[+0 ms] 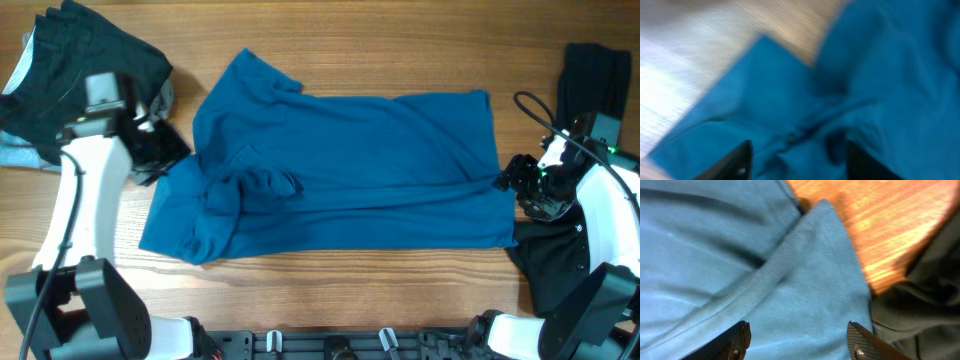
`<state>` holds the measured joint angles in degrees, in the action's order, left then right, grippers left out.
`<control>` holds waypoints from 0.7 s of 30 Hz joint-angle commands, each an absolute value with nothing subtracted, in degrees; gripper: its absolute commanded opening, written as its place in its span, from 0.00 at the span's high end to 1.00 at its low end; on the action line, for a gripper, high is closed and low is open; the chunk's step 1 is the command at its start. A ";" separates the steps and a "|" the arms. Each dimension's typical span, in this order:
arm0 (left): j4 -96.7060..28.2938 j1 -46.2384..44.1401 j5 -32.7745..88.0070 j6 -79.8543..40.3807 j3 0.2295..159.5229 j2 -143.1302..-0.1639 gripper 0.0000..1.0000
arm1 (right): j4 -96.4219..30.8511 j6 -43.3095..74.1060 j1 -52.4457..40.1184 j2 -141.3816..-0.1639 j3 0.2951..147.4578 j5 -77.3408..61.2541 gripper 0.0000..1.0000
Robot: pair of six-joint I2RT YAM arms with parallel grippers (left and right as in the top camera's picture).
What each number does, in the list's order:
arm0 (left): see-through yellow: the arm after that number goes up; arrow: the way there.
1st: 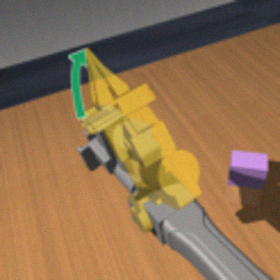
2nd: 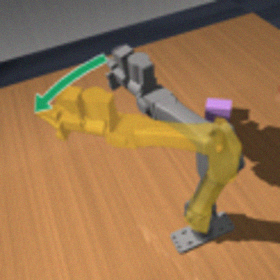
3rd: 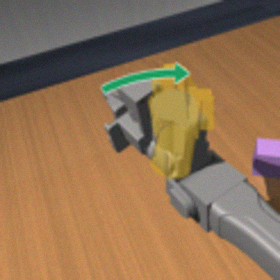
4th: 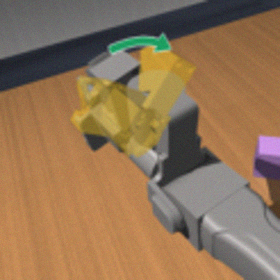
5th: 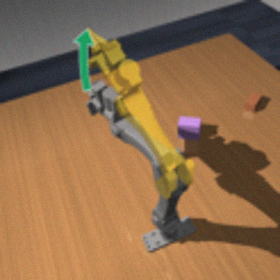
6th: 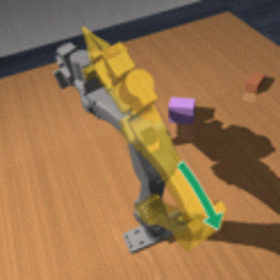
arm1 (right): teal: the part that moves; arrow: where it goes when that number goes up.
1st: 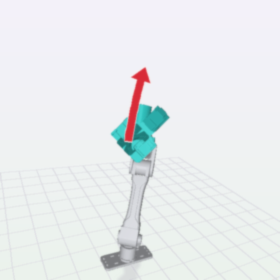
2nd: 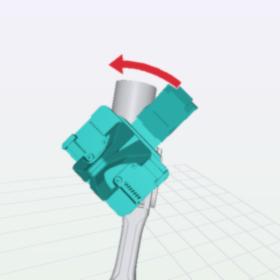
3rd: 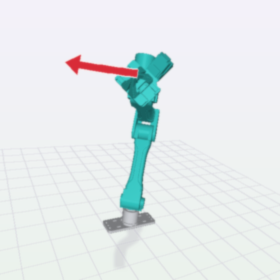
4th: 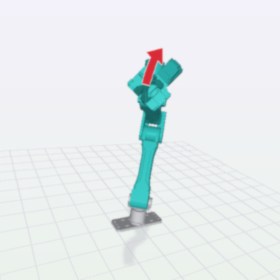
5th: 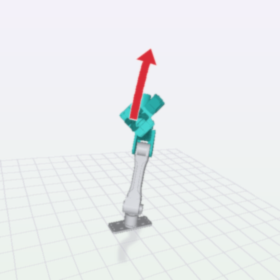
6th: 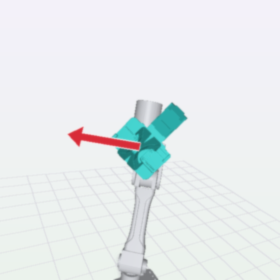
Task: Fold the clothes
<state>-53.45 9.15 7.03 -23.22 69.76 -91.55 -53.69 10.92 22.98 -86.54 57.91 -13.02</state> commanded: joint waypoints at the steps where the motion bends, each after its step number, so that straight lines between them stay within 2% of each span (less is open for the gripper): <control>1: -50.87 2.22 9.58 -19.44 70.08 -92.73 0.33 | -53.10 8.97 23.11 -85.82 58.78 -17.04 0.33; 9: -47.68 -9.82 9.58 -19.49 70.08 -101.71 0.35 | -51.79 8.97 23.11 -85.86 58.76 -17.02 0.34; 16: -38.33 -18.00 9.28 -16.91 70.08 -102.02 0.36 | -51.66 9.02 23.11 -85.86 58.76 -17.02 0.34; 21: -43.33 -21.76 4.14 -17.12 70.08 -103.13 0.39 | -51.62 8.97 23.11 -85.86 58.76 -16.99 0.34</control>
